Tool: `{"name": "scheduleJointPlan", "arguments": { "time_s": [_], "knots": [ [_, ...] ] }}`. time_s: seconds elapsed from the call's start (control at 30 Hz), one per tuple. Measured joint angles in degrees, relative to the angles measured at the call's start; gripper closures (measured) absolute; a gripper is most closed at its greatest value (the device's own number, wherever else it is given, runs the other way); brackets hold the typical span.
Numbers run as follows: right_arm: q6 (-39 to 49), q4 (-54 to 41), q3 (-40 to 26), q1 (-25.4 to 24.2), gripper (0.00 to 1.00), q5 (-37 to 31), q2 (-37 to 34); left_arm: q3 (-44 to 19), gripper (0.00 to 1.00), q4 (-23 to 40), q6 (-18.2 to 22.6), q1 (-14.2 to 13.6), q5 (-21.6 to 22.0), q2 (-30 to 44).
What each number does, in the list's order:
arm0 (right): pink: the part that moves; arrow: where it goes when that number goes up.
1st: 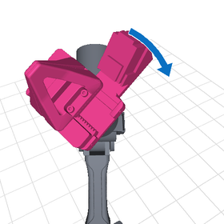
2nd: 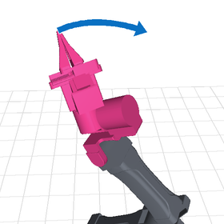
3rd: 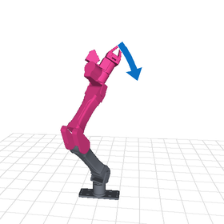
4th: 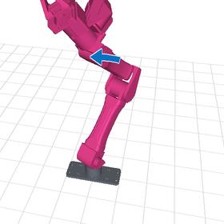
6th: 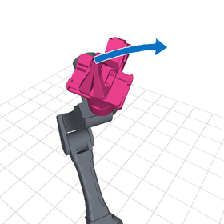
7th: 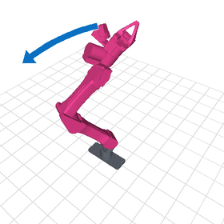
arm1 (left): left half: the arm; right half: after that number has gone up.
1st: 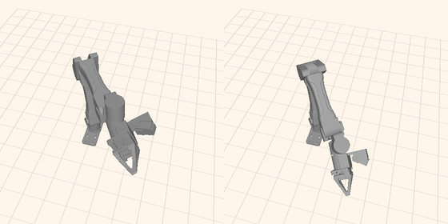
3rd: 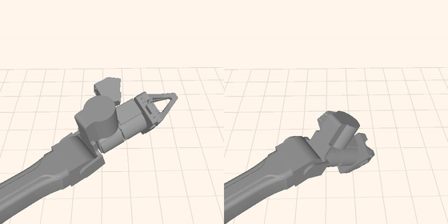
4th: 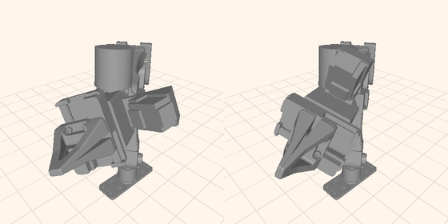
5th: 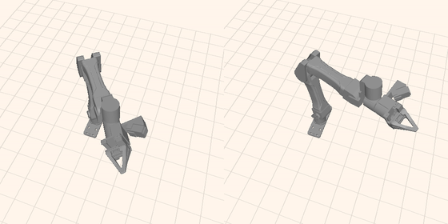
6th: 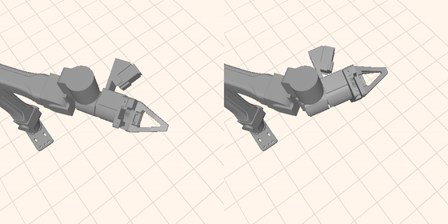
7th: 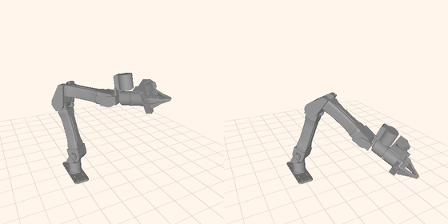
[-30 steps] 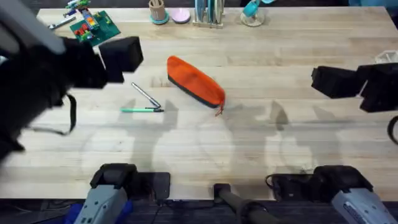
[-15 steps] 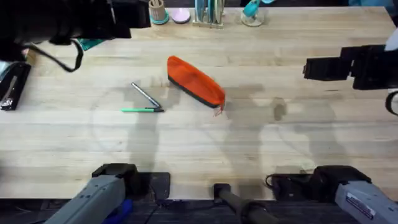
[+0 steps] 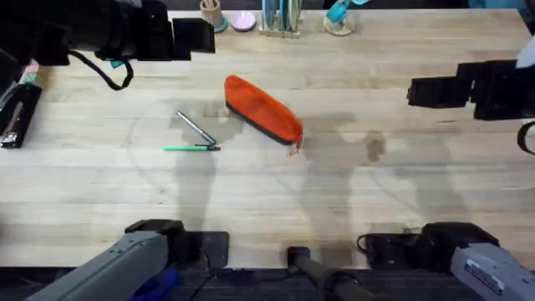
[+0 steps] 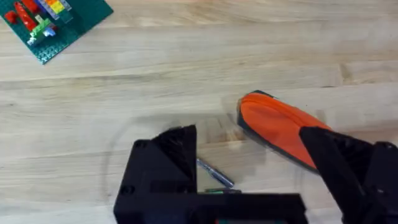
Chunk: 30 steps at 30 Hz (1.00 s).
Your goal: Unzip the bag, pick up the pens from the table one at a time and place them inside, then zip the bag closed.
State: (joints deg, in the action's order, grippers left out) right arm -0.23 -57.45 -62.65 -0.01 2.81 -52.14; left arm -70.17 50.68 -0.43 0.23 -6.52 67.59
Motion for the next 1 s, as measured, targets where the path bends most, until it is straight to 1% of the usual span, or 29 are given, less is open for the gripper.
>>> {"name": "scheduleJointPlan", "arguments": {
  "time_s": [0.23, 0.5, 0.57, 0.63, 0.8, 0.9, 1.0],
  "knots": [
    [0.0, 0.0, 0.0, 0.0, 0.005, 0.0, 0.0, 0.0, 0.007, 1.5, 0.0, 0.0, 0.1, 0.0],
    [0.0, 0.0, 0.0, 0.0, 0.006, 0.0, 0.0, -0.1, 0.007, 0.3, 0.1, 0.0, 0.3, 0.0],
    [0.0, 0.0, 0.0, 0.0, 0.006, 0.0, 0.0, -0.1, 0.007, -0.5, 1.1, 0.0, 0.0, 0.0],
    [0.0, 0.0, 0.0, 0.0, 0.005, 0.0, 0.0, -0.1, 0.007, -1.4, 3.3, 0.0, -1.3, 0.0],
    [0.0, 0.0, 0.0, 0.0, 0.005, 0.0, 0.0, -0.1, 0.008, -2.1, 11.5, 0.4, -6.9, 0.0],
    [0.0, 0.0, 0.0, 0.0, 0.005, 0.0, 0.0, -0.1, 0.009, -2.1, 16.4, 1.3, -9.7, 0.0],
    [0.0, 0.0, 0.0, 0.0, 0.005, 0.0, 0.0, -0.1, 0.01, -2.1, 22.3, 2.6, -13.0, 0.0]
  ]
}}
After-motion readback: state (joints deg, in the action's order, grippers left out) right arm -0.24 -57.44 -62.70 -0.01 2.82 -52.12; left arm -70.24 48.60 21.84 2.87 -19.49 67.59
